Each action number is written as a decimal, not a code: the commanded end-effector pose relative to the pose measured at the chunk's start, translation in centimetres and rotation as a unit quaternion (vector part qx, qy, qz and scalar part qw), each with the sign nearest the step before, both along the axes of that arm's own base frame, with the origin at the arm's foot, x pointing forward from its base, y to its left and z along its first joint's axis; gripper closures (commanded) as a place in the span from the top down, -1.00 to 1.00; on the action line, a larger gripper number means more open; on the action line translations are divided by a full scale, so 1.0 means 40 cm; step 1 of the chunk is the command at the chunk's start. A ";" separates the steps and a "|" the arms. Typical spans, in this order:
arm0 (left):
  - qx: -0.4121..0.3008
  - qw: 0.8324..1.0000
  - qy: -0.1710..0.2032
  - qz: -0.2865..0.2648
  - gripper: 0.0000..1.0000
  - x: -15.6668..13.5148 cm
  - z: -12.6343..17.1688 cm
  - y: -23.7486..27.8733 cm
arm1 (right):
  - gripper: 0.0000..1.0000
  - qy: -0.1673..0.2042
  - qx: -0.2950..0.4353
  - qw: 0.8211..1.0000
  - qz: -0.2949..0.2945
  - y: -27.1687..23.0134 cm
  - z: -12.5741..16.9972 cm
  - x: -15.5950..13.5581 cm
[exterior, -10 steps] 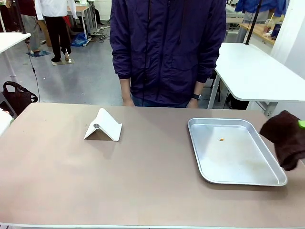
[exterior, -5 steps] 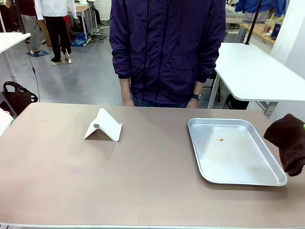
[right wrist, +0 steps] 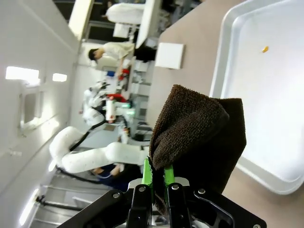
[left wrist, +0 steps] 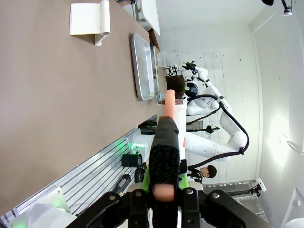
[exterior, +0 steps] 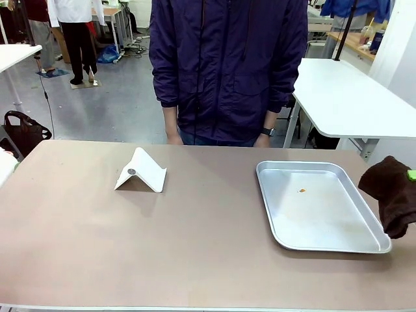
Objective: Clean the surface of the table.
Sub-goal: Clean the area not pointed to by the person.
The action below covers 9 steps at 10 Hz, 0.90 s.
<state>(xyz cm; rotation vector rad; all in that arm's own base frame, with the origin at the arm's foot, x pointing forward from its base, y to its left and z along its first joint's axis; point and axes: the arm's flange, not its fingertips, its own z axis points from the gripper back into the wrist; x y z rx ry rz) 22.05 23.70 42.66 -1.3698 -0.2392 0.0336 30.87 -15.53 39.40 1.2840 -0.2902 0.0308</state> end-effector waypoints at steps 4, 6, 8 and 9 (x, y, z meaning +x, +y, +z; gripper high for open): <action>-0.002 1.000 0.002 0.003 -0.55 -0.003 0.008 -0.006 | -0.78 -0.033 -0.145 0.988 -0.033 0.120 -0.043 0.262; -0.002 1.000 0.002 0.003 -0.55 -0.003 0.008 -0.006 | -0.78 -0.040 -0.220 0.974 -0.033 0.161 -0.099 0.338; -0.002 1.000 0.002 0.003 -0.55 -0.003 0.008 -0.006 | -0.78 -0.027 -0.249 0.968 -0.026 0.187 -0.157 0.410; -0.002 1.000 0.002 0.003 -0.55 -0.003 0.008 -0.006 | -0.78 -0.021 -0.273 0.961 -0.031 0.190 -0.177 0.431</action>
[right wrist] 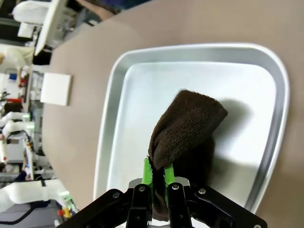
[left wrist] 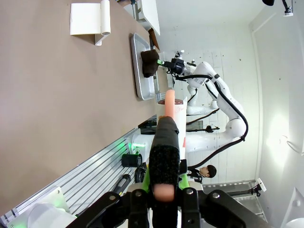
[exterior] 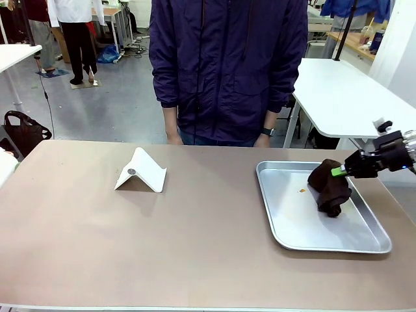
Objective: Clean the surface of the table.
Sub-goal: Clean the area not pointed to by the person.
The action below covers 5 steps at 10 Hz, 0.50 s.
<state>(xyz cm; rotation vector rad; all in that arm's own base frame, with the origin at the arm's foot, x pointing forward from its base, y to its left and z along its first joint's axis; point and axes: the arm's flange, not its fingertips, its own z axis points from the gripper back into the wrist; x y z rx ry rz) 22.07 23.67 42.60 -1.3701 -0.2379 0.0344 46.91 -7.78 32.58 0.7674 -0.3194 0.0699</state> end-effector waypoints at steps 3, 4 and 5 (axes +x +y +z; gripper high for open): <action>-0.002 1.000 0.001 0.003 -0.55 -0.004 0.009 -0.005 | -0.78 0.013 -0.013 1.000 -0.010 0.015 -0.071 0.074; -0.002 1.000 0.001 0.003 -0.55 -0.004 0.009 -0.005 | -0.78 0.026 -0.017 0.999 -0.013 0.024 -0.092 0.081; -0.002 1.000 0.001 0.003 -0.55 -0.004 0.009 -0.005 | -0.78 0.041 -0.014 0.999 -0.008 0.037 -0.109 0.085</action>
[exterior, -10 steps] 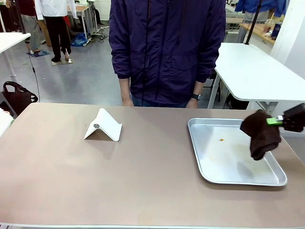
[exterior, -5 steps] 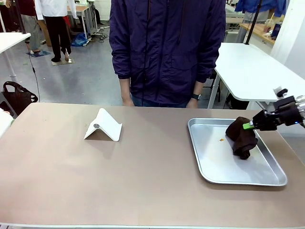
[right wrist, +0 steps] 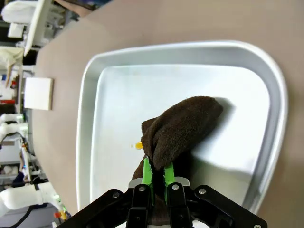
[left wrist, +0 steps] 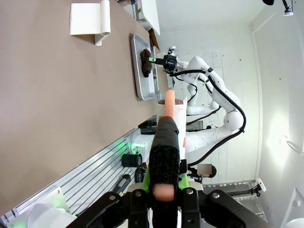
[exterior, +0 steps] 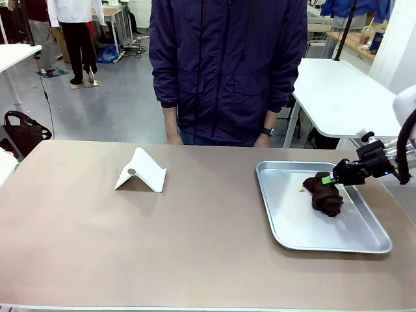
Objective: Clean the surface of the table.
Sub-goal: Clean the area not pointed to by the person.
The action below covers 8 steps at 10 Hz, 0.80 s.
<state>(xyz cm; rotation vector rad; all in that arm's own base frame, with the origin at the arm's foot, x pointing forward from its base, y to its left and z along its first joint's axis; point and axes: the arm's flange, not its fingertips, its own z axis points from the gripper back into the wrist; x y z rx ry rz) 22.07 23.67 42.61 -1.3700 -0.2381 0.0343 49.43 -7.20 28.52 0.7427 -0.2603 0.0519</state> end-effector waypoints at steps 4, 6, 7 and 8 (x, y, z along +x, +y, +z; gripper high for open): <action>-0.002 1.000 0.001 0.003 -0.55 -0.004 0.009 -0.005 | -0.78 0.042 -0.016 0.999 0.026 0.106 -0.049 0.036; -0.002 1.000 0.001 0.003 -0.55 -0.004 0.009 -0.005 | -0.78 0.048 -0.020 0.997 0.054 0.152 -0.053 0.039; -0.002 1.000 0.001 0.003 -0.55 -0.004 0.009 -0.005 | -0.78 0.050 -0.020 0.996 0.072 0.172 -0.054 0.037; -0.002 1.000 0.001 0.003 -0.55 -0.004 0.009 -0.005 | -0.78 0.053 -0.025 0.994 0.089 0.192 -0.058 0.034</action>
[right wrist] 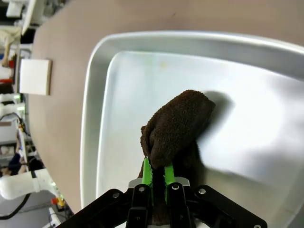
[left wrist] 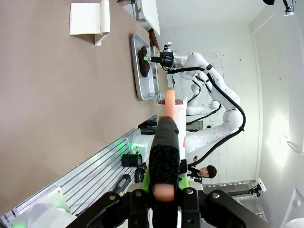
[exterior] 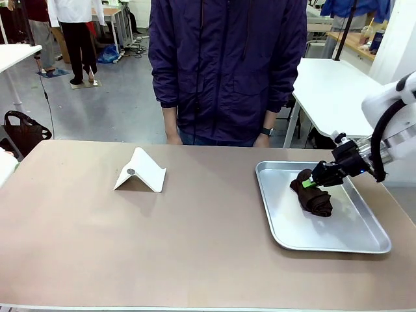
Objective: Clean the surface of the table.
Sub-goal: Clean the area not pointed to by the person.
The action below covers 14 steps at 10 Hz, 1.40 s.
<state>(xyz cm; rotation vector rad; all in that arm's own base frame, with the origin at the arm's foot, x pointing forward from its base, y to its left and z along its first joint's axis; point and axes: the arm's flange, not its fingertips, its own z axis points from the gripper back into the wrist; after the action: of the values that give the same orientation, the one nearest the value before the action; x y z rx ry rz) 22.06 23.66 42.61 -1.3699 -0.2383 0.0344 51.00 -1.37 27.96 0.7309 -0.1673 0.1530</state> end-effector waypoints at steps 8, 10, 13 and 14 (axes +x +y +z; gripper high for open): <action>-0.002 1.000 0.001 0.003 -0.55 -0.004 0.009 -0.005 | -0.78 0.017 0.096 0.985 0.142 0.065 0.009 -0.062; -0.002 1.000 0.001 0.003 -0.55 -0.004 0.009 -0.005 | -0.78 0.008 0.159 0.978 0.136 0.034 0.049 -0.078; -0.002 1.000 0.001 0.003 -0.55 -0.004 0.009 -0.005 | -0.78 -0.004 0.277 0.958 0.081 -0.048 0.131 -0.109; -0.002 1.000 0.001 0.003 -0.55 -0.004 0.009 -0.005 | -0.78 -0.009 0.322 0.944 0.068 -0.091 0.159 -0.128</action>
<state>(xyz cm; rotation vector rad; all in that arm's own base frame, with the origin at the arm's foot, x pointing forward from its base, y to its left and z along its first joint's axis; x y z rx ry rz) 22.07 23.66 42.60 -1.3699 -0.2382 0.0344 46.60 -3.96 33.52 1.2973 -0.1282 0.2710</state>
